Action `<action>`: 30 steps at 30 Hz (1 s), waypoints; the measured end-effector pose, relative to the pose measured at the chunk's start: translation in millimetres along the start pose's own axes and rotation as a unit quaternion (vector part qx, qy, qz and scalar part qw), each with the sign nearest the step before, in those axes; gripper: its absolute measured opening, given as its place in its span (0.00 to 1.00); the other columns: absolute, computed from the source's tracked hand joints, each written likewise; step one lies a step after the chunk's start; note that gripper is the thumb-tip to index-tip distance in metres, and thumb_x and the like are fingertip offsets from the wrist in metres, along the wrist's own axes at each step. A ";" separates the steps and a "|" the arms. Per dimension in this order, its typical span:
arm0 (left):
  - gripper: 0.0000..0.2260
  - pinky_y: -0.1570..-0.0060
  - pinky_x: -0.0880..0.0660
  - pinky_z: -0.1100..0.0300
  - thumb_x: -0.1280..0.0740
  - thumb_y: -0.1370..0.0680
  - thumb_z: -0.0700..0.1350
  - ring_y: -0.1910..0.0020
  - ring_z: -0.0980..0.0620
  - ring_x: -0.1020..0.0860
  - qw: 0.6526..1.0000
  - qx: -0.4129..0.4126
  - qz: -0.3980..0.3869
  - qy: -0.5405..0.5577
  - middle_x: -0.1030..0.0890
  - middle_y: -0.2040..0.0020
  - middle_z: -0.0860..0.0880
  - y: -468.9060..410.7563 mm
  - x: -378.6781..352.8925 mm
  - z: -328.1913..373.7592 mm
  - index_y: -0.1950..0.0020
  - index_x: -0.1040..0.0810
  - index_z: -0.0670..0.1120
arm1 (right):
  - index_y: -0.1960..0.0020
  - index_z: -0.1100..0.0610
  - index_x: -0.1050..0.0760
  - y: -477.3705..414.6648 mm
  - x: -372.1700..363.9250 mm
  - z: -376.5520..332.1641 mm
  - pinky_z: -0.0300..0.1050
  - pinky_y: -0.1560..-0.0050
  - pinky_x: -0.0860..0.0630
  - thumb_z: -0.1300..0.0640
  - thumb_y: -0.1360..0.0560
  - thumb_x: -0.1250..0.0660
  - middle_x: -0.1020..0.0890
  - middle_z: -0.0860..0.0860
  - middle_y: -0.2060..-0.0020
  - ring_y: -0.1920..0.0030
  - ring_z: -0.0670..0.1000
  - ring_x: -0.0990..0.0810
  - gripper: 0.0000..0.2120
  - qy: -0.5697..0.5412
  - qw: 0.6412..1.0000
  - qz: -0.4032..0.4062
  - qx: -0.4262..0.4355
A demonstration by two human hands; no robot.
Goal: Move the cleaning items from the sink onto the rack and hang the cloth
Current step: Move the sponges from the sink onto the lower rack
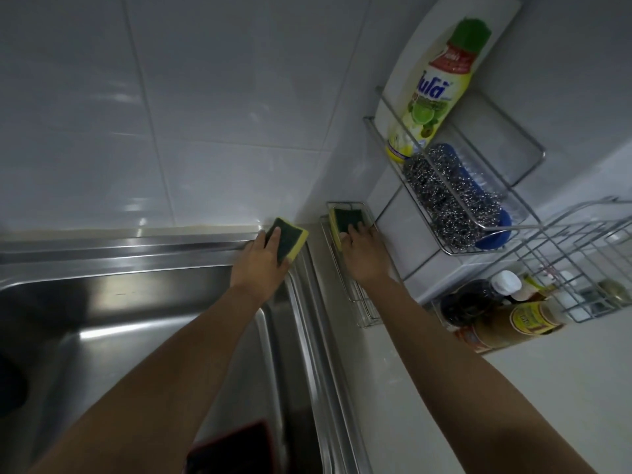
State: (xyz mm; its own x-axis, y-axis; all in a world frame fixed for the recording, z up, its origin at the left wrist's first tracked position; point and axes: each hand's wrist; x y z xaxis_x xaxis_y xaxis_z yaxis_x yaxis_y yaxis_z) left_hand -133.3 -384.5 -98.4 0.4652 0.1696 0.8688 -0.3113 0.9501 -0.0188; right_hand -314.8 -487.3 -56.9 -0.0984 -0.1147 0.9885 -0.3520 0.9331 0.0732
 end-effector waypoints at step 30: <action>0.21 0.42 0.25 0.52 0.31 0.25 0.44 0.43 0.43 0.24 0.974 -0.123 0.063 0.182 0.25 0.39 0.40 -51.6 0.6 79.0 0.32 0.27 0.41 | 0.22 0.63 0.55 104.6 -31.1 8.8 0.59 0.23 0.52 0.50 0.23 0.43 0.47 0.60 0.22 0.22 0.59 0.48 0.37 0.131 0.986 0.056 0.084</action>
State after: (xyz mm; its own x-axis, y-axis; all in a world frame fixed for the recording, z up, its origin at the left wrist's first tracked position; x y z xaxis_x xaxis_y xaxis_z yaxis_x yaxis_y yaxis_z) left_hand -182.5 -454.1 -57.8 0.7132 0.3277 0.6197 -0.1984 0.9422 -0.2699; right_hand -356.8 -389.1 -81.1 0.0894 0.0988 0.9911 -0.5045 0.8625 -0.0405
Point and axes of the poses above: each hand's wrist, its own y-axis away from the middle knuckle, its own x-axis out of the back of the hand, z = x × y
